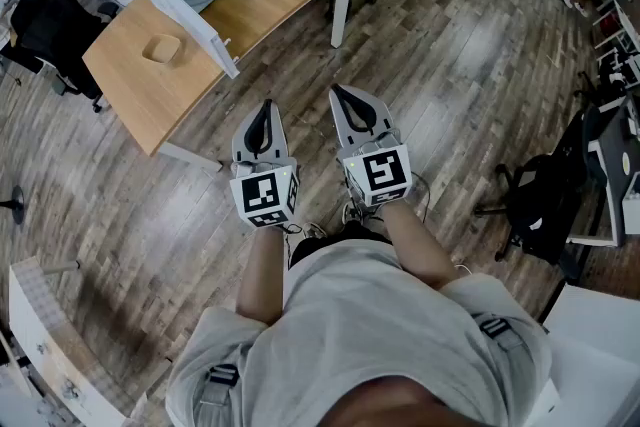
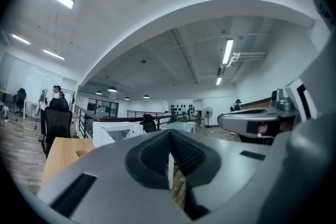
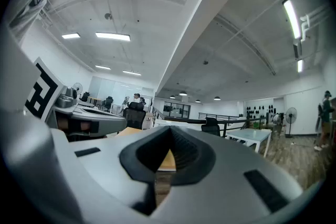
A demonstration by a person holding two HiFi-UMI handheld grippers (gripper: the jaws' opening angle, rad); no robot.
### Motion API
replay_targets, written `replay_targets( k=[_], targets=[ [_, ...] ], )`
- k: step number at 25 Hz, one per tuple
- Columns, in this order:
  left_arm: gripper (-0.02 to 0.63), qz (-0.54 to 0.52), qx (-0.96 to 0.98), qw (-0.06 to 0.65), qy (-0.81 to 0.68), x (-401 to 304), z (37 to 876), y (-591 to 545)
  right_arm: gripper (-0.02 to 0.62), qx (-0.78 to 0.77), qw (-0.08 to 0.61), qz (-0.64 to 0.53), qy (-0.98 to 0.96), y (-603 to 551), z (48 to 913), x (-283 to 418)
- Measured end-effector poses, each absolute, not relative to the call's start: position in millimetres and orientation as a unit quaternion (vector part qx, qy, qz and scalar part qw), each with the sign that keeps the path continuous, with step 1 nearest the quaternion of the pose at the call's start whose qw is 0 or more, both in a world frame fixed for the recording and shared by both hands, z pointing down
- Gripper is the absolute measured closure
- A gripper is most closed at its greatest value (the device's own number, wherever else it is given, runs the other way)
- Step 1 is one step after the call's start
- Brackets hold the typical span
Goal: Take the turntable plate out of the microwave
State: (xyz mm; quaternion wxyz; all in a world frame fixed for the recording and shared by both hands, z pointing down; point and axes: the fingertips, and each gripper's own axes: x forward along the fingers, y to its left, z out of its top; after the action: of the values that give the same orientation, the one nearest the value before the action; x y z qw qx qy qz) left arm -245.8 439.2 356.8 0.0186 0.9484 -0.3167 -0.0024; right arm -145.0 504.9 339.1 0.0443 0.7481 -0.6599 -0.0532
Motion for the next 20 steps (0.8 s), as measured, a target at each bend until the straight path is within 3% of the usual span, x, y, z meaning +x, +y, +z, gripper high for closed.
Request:
replay_targets(
  k=[12,16,20],
  targets=[
    [0.584,0.021,0.955,0.027,-0.295,-248,375,439,0.589,0.739,0.018,-0.040,-0.672,497,354,-161],
    [0.574,0.026,0.957,0.039,-0.287,-234,381,426,0.538,0.735,0.017,-0.031,-0.677,480,359,-153],
    [0.549,0.035,0.956,0.045,-0.288,-213,389,403,0.537,0.733,0.012,-0.026,-0.679,456,366,-133]
  ],
)
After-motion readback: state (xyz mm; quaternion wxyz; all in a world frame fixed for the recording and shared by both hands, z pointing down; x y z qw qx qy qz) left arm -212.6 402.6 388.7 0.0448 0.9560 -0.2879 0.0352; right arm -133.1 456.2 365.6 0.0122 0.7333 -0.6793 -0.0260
